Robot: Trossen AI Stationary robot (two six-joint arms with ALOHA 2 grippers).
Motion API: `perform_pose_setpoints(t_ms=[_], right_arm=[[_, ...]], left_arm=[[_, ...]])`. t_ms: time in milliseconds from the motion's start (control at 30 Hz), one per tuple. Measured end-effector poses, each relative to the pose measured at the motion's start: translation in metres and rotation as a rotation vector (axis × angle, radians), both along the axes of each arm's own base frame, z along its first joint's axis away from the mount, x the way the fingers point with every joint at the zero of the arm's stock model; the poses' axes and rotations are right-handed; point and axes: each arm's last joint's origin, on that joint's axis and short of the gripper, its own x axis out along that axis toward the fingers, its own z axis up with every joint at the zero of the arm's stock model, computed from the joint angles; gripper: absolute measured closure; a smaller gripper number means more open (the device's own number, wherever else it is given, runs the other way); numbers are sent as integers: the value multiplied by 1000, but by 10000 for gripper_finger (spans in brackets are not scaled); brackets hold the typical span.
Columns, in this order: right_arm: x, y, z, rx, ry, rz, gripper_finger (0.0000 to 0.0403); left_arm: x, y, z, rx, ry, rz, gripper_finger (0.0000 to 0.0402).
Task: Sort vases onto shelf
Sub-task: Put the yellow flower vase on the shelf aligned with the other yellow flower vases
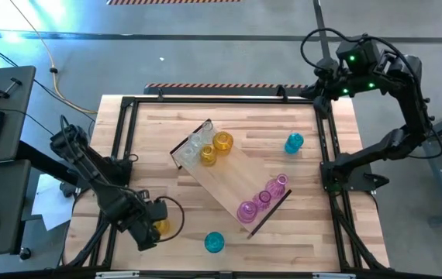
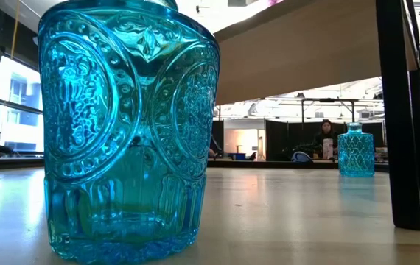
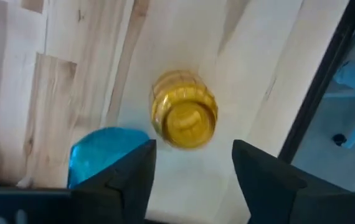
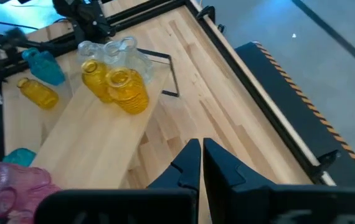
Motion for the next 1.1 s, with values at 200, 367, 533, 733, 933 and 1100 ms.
perform_pose_setpoints(t_ms=[200,367,533,733,933,1100], right_arm=[[4,7,0,26,-6,18,403],[6,12,0,35,-7,30,403],[8,15,0,20,2,29,403],[9,17,0,18,5,19,403],[9,17,0,18,5,19,403],[9,17,0,18,5,19,403]], left_arm=[[1,4,-17,51,-20,-8,192],[-1,6,-24,70,-7,-16,194],[-2,7,-35,71,-1,-18,194],[0,4,-54,-18,-34,-12,194],[4,6,-57,-33,-50,-4,207],[6,10,-57,-21,-42,0,268]])
